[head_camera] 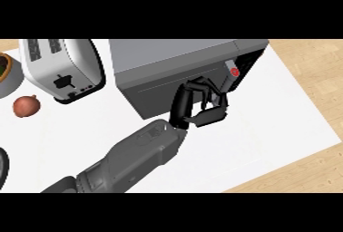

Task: Pick up the milk, place it into the microwave and close the microwave

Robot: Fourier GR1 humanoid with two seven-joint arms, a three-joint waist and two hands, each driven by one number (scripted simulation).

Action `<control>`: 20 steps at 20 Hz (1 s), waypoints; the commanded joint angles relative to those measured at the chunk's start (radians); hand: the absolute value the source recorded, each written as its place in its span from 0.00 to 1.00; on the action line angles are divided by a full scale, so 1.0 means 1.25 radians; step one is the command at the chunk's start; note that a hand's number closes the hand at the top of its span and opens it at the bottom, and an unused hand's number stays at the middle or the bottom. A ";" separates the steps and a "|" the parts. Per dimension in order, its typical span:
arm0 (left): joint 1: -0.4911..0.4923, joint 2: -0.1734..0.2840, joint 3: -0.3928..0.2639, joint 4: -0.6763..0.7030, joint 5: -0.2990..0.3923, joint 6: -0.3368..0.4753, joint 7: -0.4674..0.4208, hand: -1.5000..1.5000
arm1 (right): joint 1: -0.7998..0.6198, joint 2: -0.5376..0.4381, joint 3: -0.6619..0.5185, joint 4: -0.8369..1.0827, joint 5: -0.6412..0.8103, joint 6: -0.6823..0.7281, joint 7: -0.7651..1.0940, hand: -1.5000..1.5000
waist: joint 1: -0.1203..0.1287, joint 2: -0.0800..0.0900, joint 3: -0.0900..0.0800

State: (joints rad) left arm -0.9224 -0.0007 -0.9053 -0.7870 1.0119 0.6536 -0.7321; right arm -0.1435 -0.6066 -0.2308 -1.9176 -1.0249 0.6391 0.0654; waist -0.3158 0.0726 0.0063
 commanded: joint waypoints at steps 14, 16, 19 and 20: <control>-0.005 0.000 0.011 0.150 0.089 0.061 0.071 1.00 | 0.033 -0.038 -0.031 -0.024 -0.067 0.007 0.019 0.00 | 0.061 -0.001 -0.005; 0.003 0.012 0.011 0.151 0.101 0.046 0.071 0.00 | 0.043 -0.045 -0.039 -0.038 -0.077 0.006 0.022 0.00 | 0.056 -0.002 -0.006; -0.007 0.004 -0.002 0.155 0.110 0.040 0.070 0.00 | 0.051 -0.055 -0.047 -0.040 -0.080 0.006 0.028 0.00 | 0.061 0.000 -0.005; -0.004 0.015 0.003 0.154 0.116 0.031 0.063 0.00 | 0.063 -0.052 -0.041 -0.052 -0.084 0.006 0.032 0.00 | 0.064 -0.003 -0.006</control>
